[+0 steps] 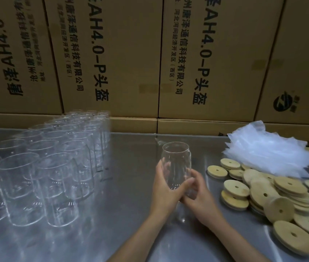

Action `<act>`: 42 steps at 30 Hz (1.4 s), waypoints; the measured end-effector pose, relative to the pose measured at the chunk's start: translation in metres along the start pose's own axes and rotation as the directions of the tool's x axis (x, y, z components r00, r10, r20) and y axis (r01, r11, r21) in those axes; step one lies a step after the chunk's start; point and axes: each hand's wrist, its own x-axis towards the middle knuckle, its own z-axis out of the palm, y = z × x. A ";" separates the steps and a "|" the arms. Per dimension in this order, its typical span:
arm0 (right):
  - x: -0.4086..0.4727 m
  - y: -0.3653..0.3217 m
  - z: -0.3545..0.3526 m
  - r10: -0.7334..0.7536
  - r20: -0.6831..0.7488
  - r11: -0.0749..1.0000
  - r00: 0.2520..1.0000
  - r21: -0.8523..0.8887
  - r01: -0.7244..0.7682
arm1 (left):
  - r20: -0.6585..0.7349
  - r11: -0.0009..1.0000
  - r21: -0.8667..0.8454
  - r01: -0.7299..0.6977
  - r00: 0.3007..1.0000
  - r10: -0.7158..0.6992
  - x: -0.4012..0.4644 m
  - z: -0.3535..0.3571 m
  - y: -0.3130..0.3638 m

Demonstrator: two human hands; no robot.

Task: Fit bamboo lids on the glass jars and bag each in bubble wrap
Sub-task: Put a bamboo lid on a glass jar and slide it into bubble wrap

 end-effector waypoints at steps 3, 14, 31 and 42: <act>0.003 0.005 0.000 0.040 0.027 0.999 0.999 0.002 -0.040 | 0.025 1.000 0.020 -0.011 1.000 0.011 0.003 0.001 -0.006; 0.000 -0.009 -0.014 0.114 0.157 0.954 0.981 -0.294 -0.063 | 0.120 0.997 0.070 0.039 0.992 -0.047 -0.001 -0.010 -0.004; -0.007 -0.020 -0.059 0.132 -0.246 0.279 0.960 -0.920 -0.274 | 0.296 0.844 0.536 0.029 0.929 -0.220 0.003 -0.048 -0.014; -0.002 -0.035 -0.061 -0.135 -0.363 0.818 0.922 -0.566 -0.103 | 0.269 0.831 0.556 0.017 0.943 -0.198 0.001 -0.047 -0.013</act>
